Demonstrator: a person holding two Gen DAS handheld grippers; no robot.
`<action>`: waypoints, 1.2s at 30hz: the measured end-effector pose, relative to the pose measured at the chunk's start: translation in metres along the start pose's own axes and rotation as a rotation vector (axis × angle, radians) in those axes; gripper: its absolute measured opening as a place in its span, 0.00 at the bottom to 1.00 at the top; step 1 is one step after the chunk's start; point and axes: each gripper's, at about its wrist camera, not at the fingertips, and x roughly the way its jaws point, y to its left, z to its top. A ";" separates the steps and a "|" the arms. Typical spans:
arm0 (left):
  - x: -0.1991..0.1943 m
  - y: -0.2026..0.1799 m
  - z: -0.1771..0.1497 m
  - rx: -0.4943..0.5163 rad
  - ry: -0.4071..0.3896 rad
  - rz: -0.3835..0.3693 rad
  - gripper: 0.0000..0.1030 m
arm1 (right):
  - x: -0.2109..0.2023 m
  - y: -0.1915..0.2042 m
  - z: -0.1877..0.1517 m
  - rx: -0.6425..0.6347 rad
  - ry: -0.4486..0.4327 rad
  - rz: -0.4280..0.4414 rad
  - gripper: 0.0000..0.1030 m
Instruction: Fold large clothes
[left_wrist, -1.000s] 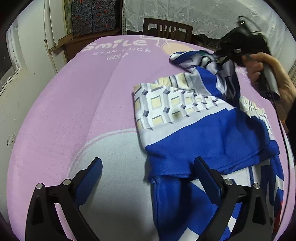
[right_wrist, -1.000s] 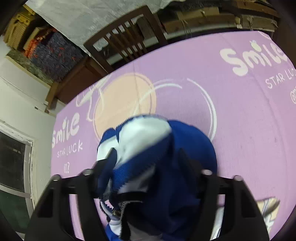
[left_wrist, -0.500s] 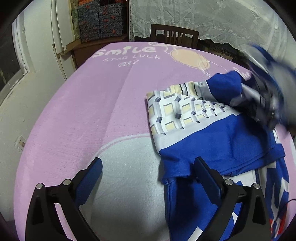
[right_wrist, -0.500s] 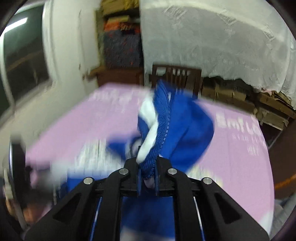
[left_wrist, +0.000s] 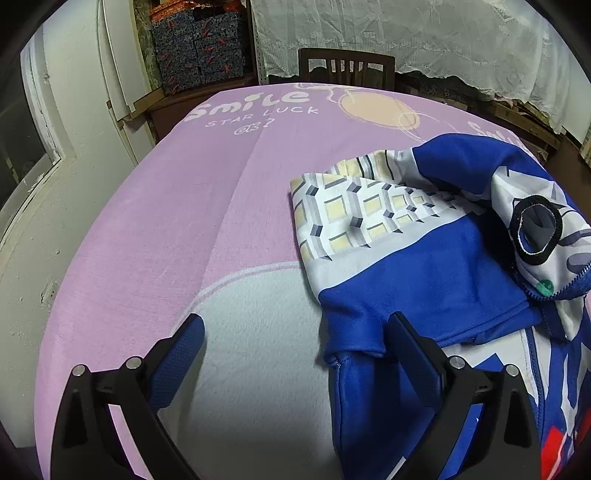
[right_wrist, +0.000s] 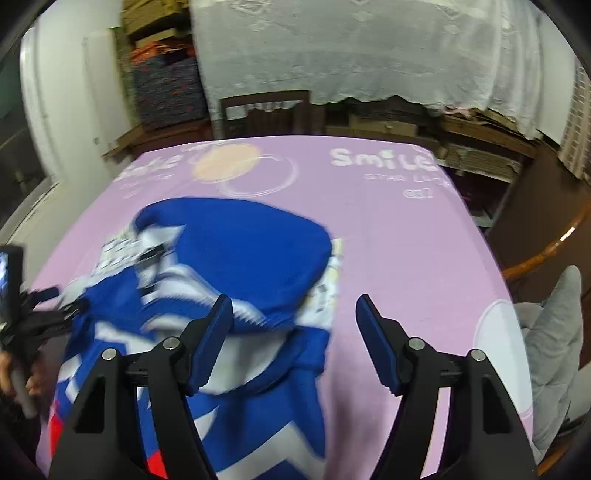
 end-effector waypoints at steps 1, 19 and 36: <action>0.000 0.000 0.000 0.001 0.000 0.001 0.97 | 0.007 -0.008 0.002 0.057 0.018 0.040 0.66; -0.001 0.001 0.002 0.005 -0.014 0.019 0.97 | 0.039 0.020 0.007 0.230 0.157 0.252 0.12; -0.017 0.008 0.004 0.017 -0.111 0.119 0.97 | 0.029 0.072 -0.119 0.389 0.346 0.517 0.13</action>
